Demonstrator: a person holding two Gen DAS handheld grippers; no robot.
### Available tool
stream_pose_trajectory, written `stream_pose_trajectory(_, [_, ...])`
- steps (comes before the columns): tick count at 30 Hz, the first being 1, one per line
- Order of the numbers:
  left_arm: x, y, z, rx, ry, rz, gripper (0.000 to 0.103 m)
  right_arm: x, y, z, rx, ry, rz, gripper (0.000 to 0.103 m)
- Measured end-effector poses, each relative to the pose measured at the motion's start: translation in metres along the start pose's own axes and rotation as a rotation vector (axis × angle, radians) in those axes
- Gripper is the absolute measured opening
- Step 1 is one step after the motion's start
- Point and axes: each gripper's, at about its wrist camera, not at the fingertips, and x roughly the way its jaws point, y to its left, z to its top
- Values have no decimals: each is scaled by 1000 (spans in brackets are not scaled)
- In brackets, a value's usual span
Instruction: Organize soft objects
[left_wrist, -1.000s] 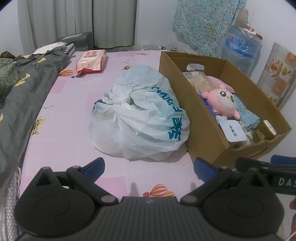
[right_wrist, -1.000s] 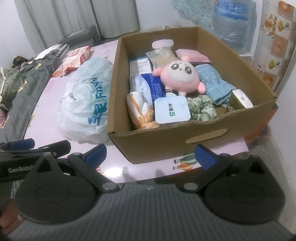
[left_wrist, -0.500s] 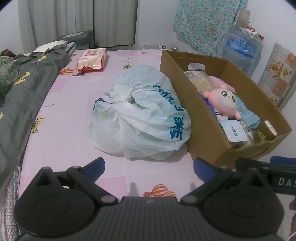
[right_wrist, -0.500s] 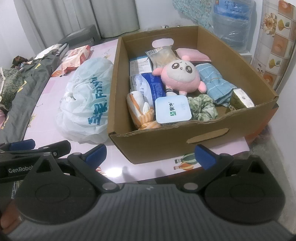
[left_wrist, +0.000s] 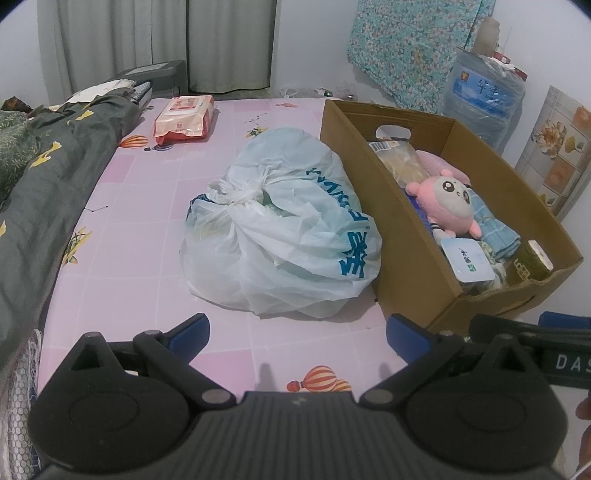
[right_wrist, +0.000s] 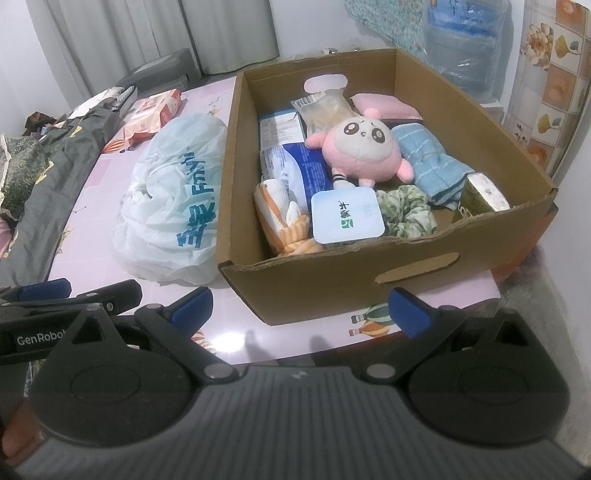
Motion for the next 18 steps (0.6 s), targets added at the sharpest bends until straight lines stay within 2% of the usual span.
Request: stream_pose_trajectory(18, [0, 0, -1, -1, 4, 1, 102, 0, 0, 0, 3, 1, 3, 102])
